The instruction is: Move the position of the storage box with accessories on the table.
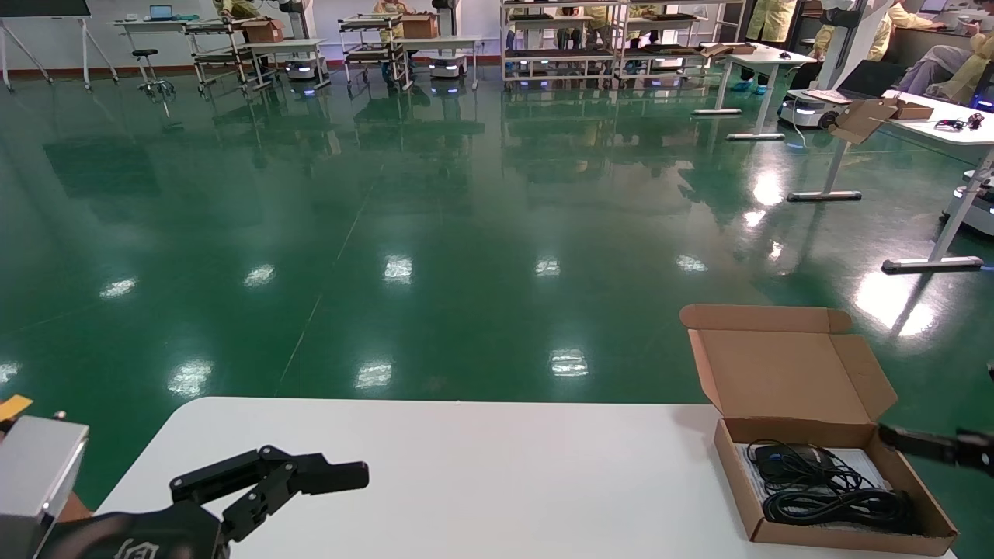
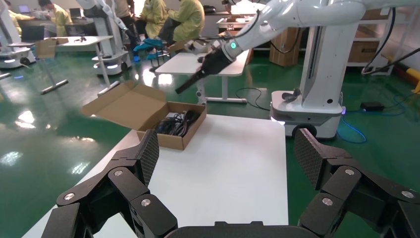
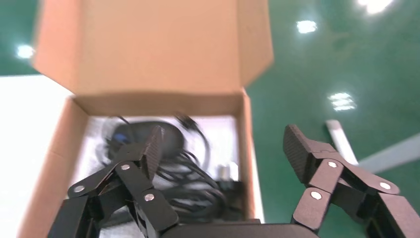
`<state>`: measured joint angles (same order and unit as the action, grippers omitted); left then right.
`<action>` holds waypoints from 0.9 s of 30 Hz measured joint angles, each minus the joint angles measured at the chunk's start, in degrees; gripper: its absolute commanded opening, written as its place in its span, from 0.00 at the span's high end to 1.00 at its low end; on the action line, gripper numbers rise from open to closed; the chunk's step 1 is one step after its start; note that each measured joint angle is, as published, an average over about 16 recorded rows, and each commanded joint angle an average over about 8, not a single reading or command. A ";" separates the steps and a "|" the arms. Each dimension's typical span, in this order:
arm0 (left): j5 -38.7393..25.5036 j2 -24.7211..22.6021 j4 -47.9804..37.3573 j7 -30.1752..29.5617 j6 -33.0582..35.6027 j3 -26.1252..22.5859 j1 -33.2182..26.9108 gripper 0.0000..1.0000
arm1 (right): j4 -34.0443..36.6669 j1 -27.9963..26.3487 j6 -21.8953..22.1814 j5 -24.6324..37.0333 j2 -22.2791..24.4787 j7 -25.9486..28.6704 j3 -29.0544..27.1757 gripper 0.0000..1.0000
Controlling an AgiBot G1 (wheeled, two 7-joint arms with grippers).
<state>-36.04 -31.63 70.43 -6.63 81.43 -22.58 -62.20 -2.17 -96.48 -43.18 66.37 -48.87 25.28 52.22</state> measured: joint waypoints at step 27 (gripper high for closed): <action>0.01 0.00 -0.02 0.00 -0.02 0.01 0.02 0.00 | -3.30 -6.66 -33.83 -8.18 4.05 6.58 -5.21 0.00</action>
<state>-36.03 -31.63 70.42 -6.63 81.41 -22.58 -62.18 -5.47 -103.14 -77.01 58.19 -44.82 31.86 47.01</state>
